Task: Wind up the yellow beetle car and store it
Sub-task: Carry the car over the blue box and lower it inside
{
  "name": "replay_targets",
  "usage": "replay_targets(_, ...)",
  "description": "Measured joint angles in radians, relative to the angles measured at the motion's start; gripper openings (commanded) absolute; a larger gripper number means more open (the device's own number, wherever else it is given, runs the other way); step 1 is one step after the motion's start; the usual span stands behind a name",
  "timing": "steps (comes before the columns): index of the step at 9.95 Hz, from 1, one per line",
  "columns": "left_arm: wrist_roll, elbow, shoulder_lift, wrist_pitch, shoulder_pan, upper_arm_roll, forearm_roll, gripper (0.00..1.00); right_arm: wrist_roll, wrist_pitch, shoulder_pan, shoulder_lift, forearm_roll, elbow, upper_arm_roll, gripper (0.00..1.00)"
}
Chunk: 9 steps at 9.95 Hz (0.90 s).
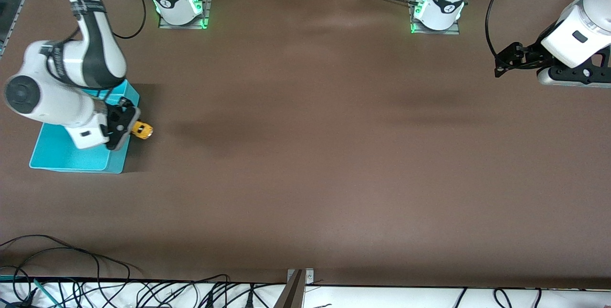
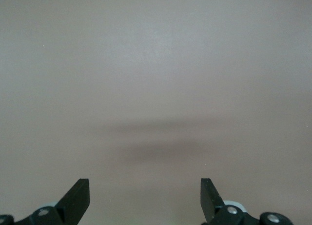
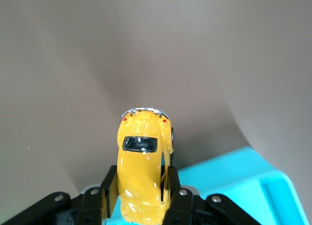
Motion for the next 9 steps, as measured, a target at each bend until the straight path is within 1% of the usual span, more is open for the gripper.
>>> replay_targets(3,-0.001,0.000,0.000,-0.004,0.000,0.000,0.000,1.00,-0.090,0.011,-0.008,-0.007,-0.047,-0.006,-0.160,0.00)
replay_targets(4,-0.001,0.000,0.000,-0.004,0.000,0.000,0.000,1.00,-0.123,0.050,-0.012,-0.006,-0.047,-0.033,-0.205,0.00)
replay_targets(5,-0.001,0.000,0.000,-0.004,0.000,0.000,0.000,1.00,-0.140,0.122,-0.015,-0.004,-0.047,-0.085,-0.234,0.00)
replay_targets(6,-0.001,0.000,0.000,-0.004,0.000,0.000,0.000,1.00,-0.148,0.207,-0.016,-0.002,-0.047,-0.151,-0.249,0.00)
replay_targets(8,-0.001,0.000,0.000,-0.004,0.000,0.000,0.000,1.00,-0.150,0.373,-0.016,0.008,-0.047,-0.286,-0.259,0.00)
replay_targets(9,-0.001,0.000,0.000,-0.004,0.000,0.000,0.000,1.00,-0.150,0.420,-0.017,0.019,-0.047,-0.324,-0.262,0.00)
